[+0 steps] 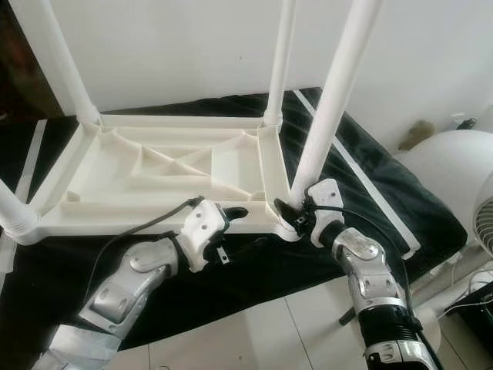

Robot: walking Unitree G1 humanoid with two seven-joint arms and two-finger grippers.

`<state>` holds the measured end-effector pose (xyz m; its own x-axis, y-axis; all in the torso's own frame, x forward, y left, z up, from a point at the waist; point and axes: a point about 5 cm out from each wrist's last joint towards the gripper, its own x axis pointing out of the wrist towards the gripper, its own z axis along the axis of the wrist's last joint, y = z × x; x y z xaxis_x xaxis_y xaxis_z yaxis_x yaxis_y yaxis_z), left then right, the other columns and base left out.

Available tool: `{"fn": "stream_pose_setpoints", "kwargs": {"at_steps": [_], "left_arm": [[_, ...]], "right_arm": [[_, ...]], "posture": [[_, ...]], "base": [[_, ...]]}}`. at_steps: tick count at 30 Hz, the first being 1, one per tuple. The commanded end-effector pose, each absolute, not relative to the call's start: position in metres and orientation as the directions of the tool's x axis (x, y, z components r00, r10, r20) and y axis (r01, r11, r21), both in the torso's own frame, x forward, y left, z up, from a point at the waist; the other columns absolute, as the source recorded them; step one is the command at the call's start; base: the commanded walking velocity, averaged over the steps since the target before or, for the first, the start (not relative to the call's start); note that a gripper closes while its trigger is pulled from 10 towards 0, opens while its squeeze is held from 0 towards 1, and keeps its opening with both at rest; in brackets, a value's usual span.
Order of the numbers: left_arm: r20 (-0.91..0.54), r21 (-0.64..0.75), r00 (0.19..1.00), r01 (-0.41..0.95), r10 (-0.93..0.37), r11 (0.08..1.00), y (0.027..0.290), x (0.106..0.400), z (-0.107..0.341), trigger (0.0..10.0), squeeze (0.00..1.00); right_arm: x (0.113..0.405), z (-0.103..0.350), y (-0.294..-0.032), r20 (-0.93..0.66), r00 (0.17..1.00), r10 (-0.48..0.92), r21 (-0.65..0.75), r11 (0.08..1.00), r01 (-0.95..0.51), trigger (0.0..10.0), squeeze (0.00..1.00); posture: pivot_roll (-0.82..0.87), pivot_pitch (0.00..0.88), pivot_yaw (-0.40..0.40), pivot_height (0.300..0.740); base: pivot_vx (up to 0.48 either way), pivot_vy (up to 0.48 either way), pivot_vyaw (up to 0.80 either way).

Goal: Building children table

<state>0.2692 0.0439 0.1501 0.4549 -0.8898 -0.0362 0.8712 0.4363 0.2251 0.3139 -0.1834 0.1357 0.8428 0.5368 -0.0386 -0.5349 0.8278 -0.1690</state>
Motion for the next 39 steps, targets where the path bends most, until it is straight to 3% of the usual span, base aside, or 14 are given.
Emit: {"fn": "stream_pose_setpoints", "kwargs": {"at_steps": [1,2,3,4,15,25,35,39], "left_arm": [[-0.052,0.222,0.453,0.874,-0.89,0.432,0.044,0.269,0.146,10.0,0.0],[-0.051,0.221,0.453,0.874,-0.89,0.432,0.044,0.269,0.146,10.0,0.0],[-0.051,0.22,0.453,0.874,-0.89,0.432,0.044,0.269,0.146,10.0,0.0],[-0.051,0.218,0.453,0.875,-0.89,0.432,0.044,0.269,0.146,10.0,0.0],[-0.051,0.214,0.448,0.878,-0.893,0.429,0.044,0.269,0.147,10.0,0.0],[-0.056,0.218,0.44,0.881,-0.896,0.419,0.045,0.27,0.148,10.0,0.0],[-0.058,0.223,0.426,0.887,-0.903,0.404,0.043,0.271,0.15,10.0,0.0],[-0.056,0.225,0.425,0.887,-0.903,0.404,0.042,0.272,0.151,10.0,0.0]], "right_arm": [[0.313,0.13,-0.187,-0.075,0.837,0.541,-0.177,0.819,-0.546,0.0,0.0],[0.313,0.13,-0.188,-0.076,0.839,0.539,-0.177,0.821,-0.543,0.0,0.0],[0.313,0.13,-0.189,-0.073,0.846,0.529,-0.168,0.829,-0.533,4.2,0.0],[0.313,0.13,-0.19,-0.068,0.855,0.515,-0.156,0.841,-0.519,10.0,0.0],[0.311,0.13,-0.185,-0.038,0.932,0.361,-0.104,0.926,-0.363,10.0,0.0],[0.307,0.127,-0.176,-0.048,0.994,0.095,-0.02,0.995,-0.096,10.0,0.0],[0.292,0.111,-0.141,-0.101,0.98,-0.17,0.081,0.981,0.178,10.0,0.0],[0.291,0.112,-0.13,-0.115,0.977,-0.18,0.108,0.975,0.192,10.0,0.0]], "posture": [[-0.05,0.031,-0.028,0.74],[-0.05,0.031,-0.028,0.74],[-0.06,0.034,-0.027,0.74],[-0.06,0.038,-0.027,0.74],[-0.06,0.046,-0.021,0.74],[-0.06,0.055,-0.007,0.74],[-0.06,0.057,0.003,0.74],[-0.06,0.058,0.007,0.74]], "base": [[0.0,0.0,0.0],[0.0,0.0,0.0],[0.0,0.0,0.0],[0.0,0.0,0.0],[0.0,0.0,0.0],[0.0,0.0,0.0],[0.0,0.0,0.0],[0.0,0.0,0.0]]}}
